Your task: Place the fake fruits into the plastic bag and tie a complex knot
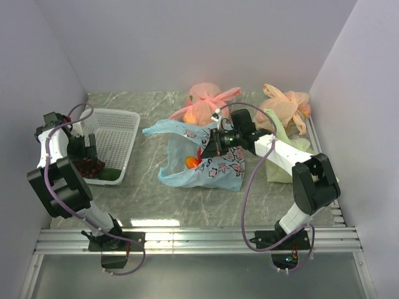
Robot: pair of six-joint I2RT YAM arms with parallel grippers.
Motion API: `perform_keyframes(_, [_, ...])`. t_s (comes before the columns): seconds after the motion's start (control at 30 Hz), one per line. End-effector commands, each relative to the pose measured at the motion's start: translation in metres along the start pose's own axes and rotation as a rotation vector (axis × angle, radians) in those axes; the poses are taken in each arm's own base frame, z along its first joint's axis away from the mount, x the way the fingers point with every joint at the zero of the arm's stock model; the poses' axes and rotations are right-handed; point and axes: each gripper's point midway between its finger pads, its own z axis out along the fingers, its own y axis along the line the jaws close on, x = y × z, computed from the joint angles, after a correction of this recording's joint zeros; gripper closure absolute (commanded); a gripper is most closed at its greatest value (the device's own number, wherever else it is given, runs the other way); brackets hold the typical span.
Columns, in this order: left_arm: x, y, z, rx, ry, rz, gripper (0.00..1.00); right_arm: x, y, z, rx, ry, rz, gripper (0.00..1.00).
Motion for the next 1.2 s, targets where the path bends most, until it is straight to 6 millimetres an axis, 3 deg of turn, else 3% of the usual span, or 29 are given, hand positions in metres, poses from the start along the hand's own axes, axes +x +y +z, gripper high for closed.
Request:
perform_keyframes(0.0, [-0.014, 0.007, 0.008, -0.108, -0.035, -0.149, 0.01, -0.019, 0.002, -0.002, -0.001, -0.038, -0.038, 1.00])
perform_keyframes(0.13, [-0.018, 0.009, 0.027, -0.201, -0.036, -0.248, 0.02, -0.019, 0.001, -0.003, -0.003, -0.041, -0.031, 1.00])
perform_keyframes(0.37, [-0.027, -0.008, 0.071, -0.202, 0.032, -0.382, 0.11, -0.016, -0.002, -0.005, -0.004, -0.043, -0.012, 1.00])
perform_keyframes(0.43, [-0.038, -0.014, 0.073, -0.185, 0.017, -0.387, 0.11, -0.016, -0.003, -0.005, -0.005, -0.042, -0.009, 1.00])
perform_keyframes(0.57, [-0.059, -0.038, 0.072, -0.073, -0.022, -0.343, 0.33, -0.016, -0.007, -0.006, -0.005, -0.044, 0.000, 1.00])
perform_keyframes(0.73, [-0.089, -0.071, 0.048, 0.102, -0.110, -0.293, 0.54, -0.020, -0.010, -0.007, -0.007, -0.056, 0.001, 1.00])
perform_keyframes(0.77, [-0.094, -0.076, 0.042, 0.133, -0.130, -0.279, 0.69, -0.021, -0.010, -0.008, -0.006, -0.059, 0.009, 1.00])
perform_keyframes(0.83, [-0.106, -0.086, 0.026, 0.191, -0.179, -0.260, 0.82, -0.025, -0.012, -0.009, -0.007, -0.065, 0.010, 1.00])
perform_keyframes(0.87, [-0.107, -0.088, 0.022, 0.200, -0.183, -0.257, 0.95, -0.025, -0.012, -0.008, -0.010, -0.066, 0.010, 1.00])
perform_keyframes(0.9, [-0.111, -0.088, 0.018, 0.205, -0.192, -0.254, 0.99, -0.026, -0.012, -0.008, -0.011, -0.069, 0.008, 1.00])
perform_keyframes(0.93, [-0.109, -0.087, 0.019, 0.198, -0.180, -0.256, 1.00, -0.026, -0.012, -0.008, -0.013, -0.068, 0.008, 1.00])
perform_keyframes(1.0, [-0.105, -0.082, 0.021, 0.171, -0.152, -0.247, 0.86, -0.026, -0.012, -0.008, -0.016, -0.067, 0.010, 1.00])
perform_keyframes(1.03, [-0.103, -0.076, 0.022, 0.134, -0.148, -0.241, 0.71, -0.025, -0.012, -0.007, -0.019, -0.063, 0.010, 1.00])
perform_keyframes(1.07, [-0.101, -0.073, 0.020, 0.124, -0.151, -0.227, 0.48, -0.026, -0.013, -0.008, -0.017, -0.065, 0.013, 1.00])
perform_keyframes(1.13, [-0.099, -0.071, 0.020, 0.110, -0.156, -0.187, 0.31, -0.025, -0.012, -0.007, -0.020, -0.063, 0.012, 1.00])
perform_keyframes(1.17, [-0.099, -0.067, 0.020, 0.094, -0.168, -0.156, 0.14, -0.025, -0.012, -0.008, -0.019, -0.065, 0.013, 1.00])
